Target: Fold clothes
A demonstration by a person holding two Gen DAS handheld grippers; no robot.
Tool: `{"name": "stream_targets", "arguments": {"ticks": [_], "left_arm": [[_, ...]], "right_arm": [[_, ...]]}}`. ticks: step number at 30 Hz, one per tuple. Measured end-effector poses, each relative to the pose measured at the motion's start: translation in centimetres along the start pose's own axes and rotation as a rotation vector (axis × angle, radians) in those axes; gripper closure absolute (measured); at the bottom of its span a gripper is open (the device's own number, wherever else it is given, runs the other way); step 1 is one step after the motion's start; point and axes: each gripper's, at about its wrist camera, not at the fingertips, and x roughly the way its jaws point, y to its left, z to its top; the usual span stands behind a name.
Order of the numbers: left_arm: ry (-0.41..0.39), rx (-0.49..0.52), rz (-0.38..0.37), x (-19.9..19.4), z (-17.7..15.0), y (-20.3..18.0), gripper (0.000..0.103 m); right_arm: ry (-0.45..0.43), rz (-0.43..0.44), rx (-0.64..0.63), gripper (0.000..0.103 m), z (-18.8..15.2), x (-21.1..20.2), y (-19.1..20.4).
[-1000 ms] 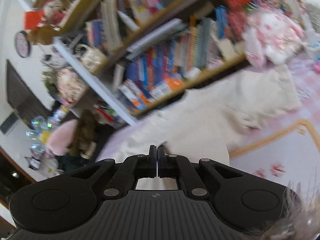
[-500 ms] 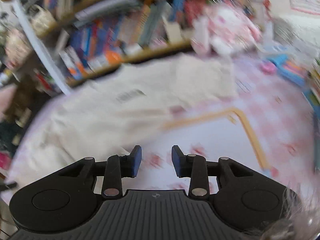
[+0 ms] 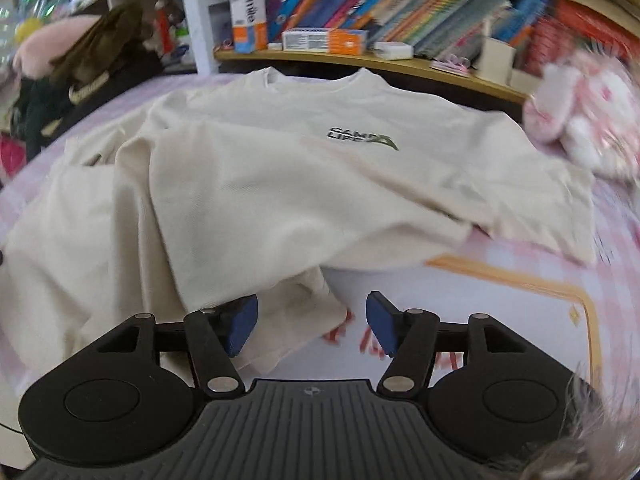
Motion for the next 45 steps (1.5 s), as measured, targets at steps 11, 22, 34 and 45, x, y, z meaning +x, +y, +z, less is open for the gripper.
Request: {"name": "stream_targets", "arguments": {"ticks": [11,22,34,45], "left_arm": [[-0.008,0.055,0.032,0.1,-0.1,0.2,0.099],[-0.068,0.13,-0.114,-4.8,0.8,1.4,0.103],[0.096,0.144,-0.25,-5.7,-3.4,2.8,0.103],[-0.011,0.293,-0.296,-6.6,0.0,3.1,0.071]], "right_arm": [[0.011,-0.012,0.098,0.099,-2.5,-7.4,-1.5],[0.11,-0.237,0.4,0.099,-12.4,-18.2,-0.8],[0.133,-0.47,0.529,0.099,-15.3,-18.4,-1.0],[0.217,-0.52,0.512,0.099,-16.0,-16.7,-1.2]]}}
